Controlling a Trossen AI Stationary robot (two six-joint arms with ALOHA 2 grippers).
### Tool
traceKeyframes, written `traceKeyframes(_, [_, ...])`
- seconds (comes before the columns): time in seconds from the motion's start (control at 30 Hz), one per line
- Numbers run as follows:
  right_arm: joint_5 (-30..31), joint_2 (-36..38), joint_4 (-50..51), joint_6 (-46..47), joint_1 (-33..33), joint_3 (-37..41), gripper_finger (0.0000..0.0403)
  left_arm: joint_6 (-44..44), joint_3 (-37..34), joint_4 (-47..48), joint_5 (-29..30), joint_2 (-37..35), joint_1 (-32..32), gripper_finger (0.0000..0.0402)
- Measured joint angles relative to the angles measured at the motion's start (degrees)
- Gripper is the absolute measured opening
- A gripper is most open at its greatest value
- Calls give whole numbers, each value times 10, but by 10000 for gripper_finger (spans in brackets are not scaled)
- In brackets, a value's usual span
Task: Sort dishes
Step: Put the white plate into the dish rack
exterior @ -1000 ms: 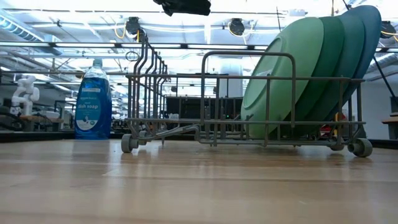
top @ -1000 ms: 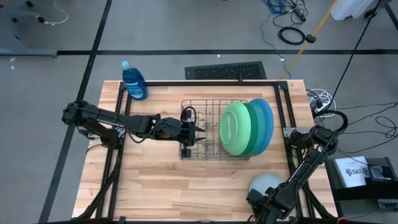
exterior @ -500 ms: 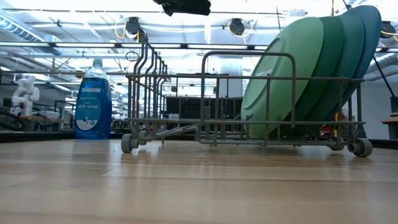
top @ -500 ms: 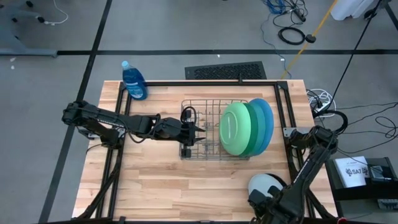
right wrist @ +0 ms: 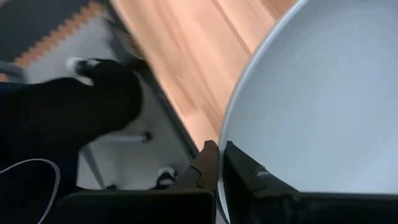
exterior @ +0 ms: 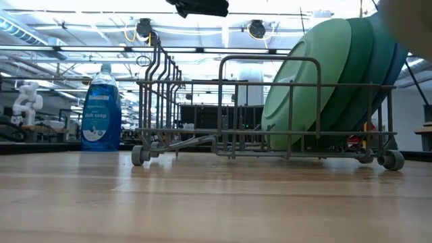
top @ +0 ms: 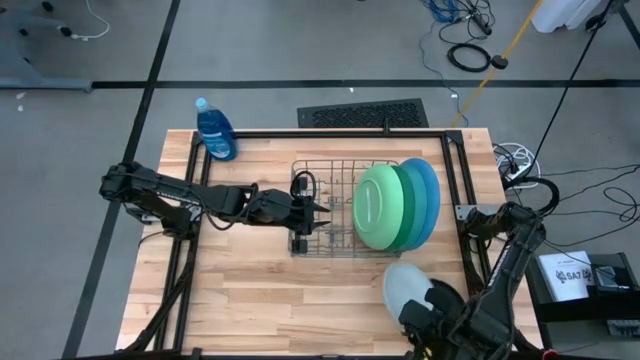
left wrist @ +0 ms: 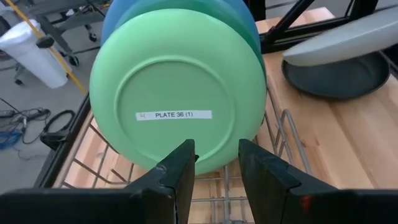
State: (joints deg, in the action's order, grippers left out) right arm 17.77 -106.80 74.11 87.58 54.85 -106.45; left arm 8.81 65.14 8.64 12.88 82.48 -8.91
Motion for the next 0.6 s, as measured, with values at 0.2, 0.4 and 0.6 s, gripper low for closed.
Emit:
traceKeyframes(0.2, [77,0,-44,-147,-5,-68,0,-9,0,-26,-17,-9,-10,127])
traceKeyframes(0.4, [215,0,-109,-310,-34,-110,0,3,0,-36,-19,-62,-22,127])
traceKeyframes(0.6, [292,0,-181,-442,-81,-112,0,11,1,5,-19,-136,-49,127])
